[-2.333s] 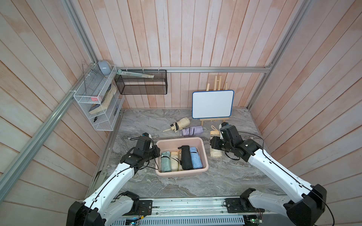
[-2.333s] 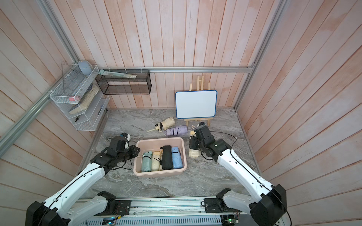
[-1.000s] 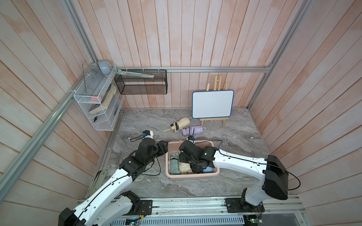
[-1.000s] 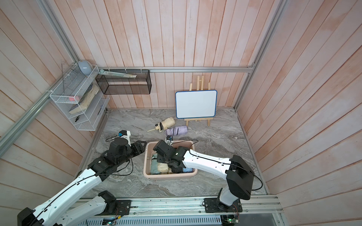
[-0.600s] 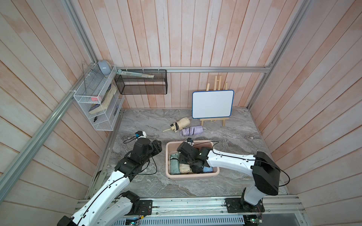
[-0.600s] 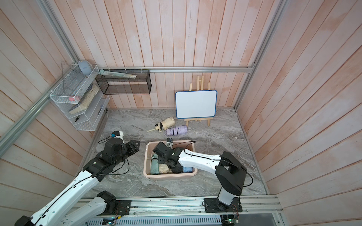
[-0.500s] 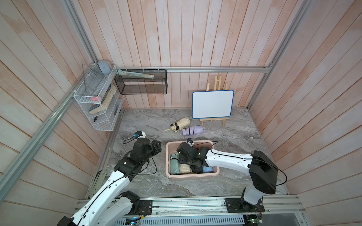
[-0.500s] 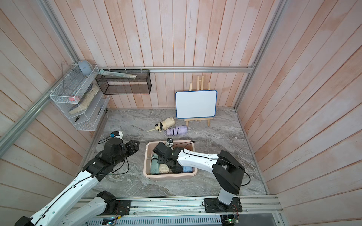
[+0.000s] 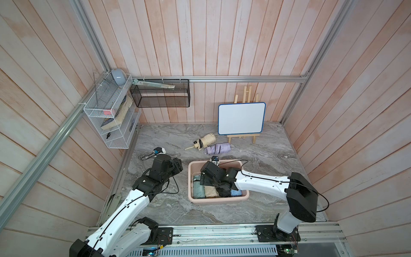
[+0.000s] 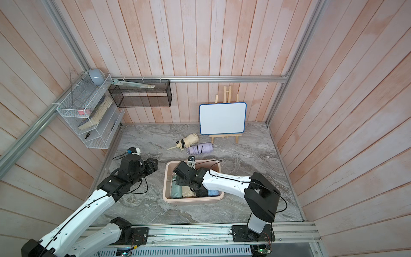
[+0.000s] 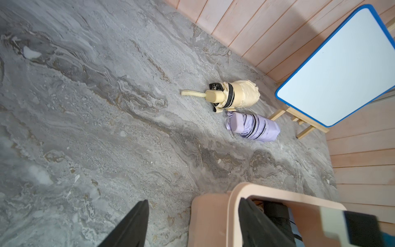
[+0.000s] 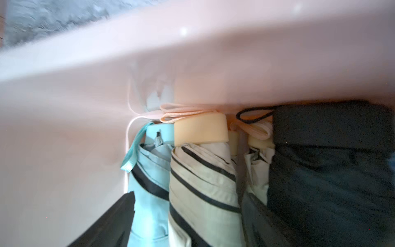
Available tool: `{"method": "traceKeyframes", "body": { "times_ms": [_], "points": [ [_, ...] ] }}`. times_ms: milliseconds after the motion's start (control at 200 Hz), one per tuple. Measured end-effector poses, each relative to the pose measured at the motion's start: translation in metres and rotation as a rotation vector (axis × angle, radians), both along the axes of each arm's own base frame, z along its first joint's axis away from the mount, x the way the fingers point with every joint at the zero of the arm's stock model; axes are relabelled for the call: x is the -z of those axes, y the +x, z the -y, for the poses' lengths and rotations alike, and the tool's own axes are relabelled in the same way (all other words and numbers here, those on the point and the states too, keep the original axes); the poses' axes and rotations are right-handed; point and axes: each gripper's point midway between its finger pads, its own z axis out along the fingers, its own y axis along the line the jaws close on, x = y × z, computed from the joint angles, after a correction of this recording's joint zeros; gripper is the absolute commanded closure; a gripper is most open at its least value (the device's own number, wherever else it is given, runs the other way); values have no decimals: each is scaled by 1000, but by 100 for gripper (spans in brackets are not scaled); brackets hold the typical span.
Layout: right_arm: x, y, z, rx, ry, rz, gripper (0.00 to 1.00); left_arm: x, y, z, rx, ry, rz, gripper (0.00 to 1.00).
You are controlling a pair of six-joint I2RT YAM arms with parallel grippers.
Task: Put the umbrella into the storage box
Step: Place the umbrella in the storage box.
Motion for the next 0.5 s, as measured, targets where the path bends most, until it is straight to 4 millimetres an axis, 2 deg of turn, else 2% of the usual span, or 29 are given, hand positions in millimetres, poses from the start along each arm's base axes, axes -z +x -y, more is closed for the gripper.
{"method": "traceKeyframes", "body": {
  "times_ms": [135,235,340,500],
  "points": [
    [-50,5,12,1,74,120,17,-11,23,2,50,61,49,27],
    [-78,10,24,-3,116,196,19,-21,41,9,129,109,105,26],
    [-93,27,43,16,117,249,19,-31,60,21,239,168,168,25],
    [-102,56,72,48,85,292,20,-34,85,47,429,260,229,25]
  ]
}}
